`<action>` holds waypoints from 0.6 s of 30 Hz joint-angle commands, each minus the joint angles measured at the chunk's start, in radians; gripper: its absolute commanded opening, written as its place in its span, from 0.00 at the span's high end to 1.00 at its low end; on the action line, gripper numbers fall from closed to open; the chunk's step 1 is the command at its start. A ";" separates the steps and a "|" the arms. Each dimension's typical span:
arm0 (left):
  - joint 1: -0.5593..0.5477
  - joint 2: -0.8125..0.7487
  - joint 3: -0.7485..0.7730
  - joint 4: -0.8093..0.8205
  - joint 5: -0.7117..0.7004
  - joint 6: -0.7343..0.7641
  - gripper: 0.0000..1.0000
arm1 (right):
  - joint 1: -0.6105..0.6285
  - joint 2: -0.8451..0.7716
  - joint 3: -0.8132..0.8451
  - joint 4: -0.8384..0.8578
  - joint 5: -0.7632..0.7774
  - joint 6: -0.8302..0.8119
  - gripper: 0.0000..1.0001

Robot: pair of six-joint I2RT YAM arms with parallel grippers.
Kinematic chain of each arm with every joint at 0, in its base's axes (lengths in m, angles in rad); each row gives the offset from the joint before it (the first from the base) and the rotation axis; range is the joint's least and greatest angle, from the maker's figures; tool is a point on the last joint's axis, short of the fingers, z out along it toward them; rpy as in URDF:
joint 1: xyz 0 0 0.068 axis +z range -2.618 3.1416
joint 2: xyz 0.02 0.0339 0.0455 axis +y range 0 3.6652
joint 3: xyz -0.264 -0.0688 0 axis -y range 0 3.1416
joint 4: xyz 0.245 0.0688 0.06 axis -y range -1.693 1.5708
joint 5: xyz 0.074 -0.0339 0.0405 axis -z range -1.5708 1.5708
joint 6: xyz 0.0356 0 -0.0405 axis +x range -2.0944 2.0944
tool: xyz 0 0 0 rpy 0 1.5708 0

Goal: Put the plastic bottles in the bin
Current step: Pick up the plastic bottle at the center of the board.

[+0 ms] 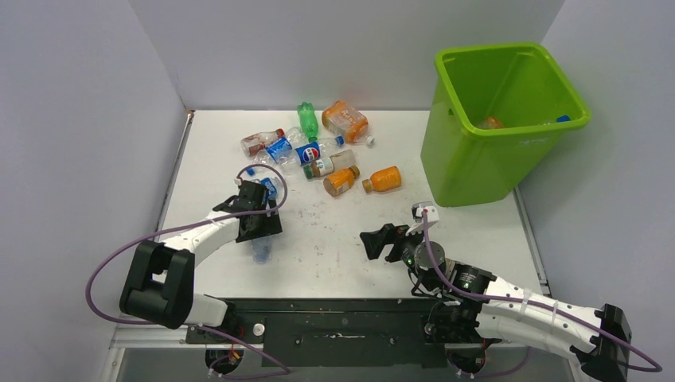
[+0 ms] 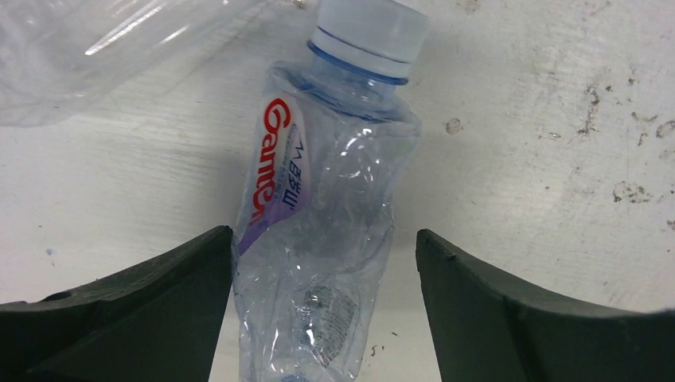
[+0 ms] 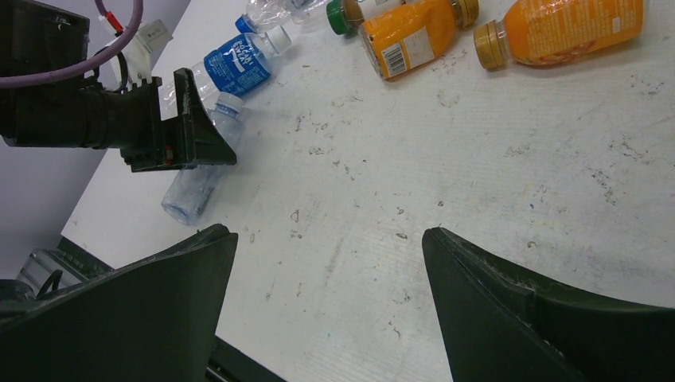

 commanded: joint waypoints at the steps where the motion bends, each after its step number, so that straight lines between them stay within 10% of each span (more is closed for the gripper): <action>1: -0.036 0.016 0.028 0.023 0.006 0.012 0.16 | 0.006 -0.003 0.014 0.017 -0.006 0.012 0.10; 7: -0.059 0.045 0.038 0.012 0.007 0.012 0.18 | 0.006 -0.011 0.012 0.012 -0.008 0.016 0.10; 18: -0.093 -0.031 0.020 0.026 -0.005 0.014 0.53 | 0.006 -0.025 0.024 -0.024 -0.009 0.016 0.10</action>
